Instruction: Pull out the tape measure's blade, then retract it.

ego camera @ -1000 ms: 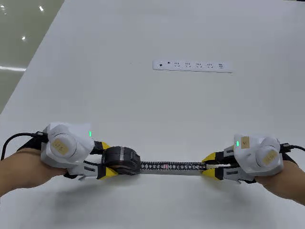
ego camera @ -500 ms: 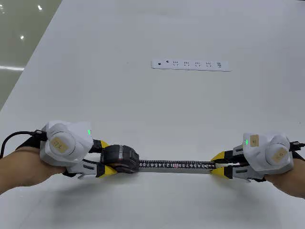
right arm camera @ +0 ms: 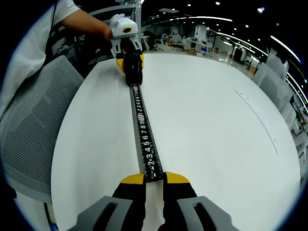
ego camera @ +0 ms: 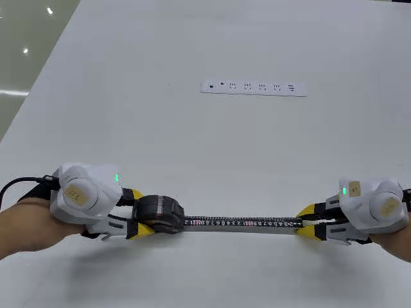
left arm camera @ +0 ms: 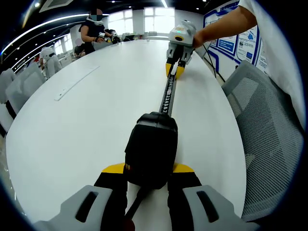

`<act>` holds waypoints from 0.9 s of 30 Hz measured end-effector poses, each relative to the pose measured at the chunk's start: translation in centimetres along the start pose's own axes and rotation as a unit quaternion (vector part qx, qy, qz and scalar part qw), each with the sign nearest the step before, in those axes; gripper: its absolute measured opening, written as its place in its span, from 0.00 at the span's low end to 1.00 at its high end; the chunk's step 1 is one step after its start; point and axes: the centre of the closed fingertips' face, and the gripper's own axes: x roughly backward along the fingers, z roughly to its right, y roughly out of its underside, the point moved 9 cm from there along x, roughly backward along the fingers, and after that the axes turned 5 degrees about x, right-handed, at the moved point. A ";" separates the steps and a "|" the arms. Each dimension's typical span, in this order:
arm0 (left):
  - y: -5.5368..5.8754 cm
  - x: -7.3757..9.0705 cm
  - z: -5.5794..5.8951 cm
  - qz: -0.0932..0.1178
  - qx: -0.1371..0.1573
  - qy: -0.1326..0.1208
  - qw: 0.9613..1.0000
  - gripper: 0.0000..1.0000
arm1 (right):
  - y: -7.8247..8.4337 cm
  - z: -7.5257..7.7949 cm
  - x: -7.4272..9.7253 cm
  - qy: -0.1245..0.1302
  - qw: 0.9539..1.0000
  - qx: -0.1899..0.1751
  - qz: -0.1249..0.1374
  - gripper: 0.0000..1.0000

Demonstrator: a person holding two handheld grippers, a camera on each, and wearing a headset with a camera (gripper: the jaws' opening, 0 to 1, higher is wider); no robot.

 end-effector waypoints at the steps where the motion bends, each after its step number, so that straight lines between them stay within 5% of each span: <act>1: 0.0 0.0 0.0 0.000 0.000 0.000 1.000 0.27 | 0.0 0.0 0.1 -0.001 1.000 0.000 -0.001 0.09; 27: -0.1 -0.1 0.2 -0.006 0.003 -0.014 1.000 0.28 | 0.1 0.1 0.6 -0.006 1.000 -0.009 -0.015 0.12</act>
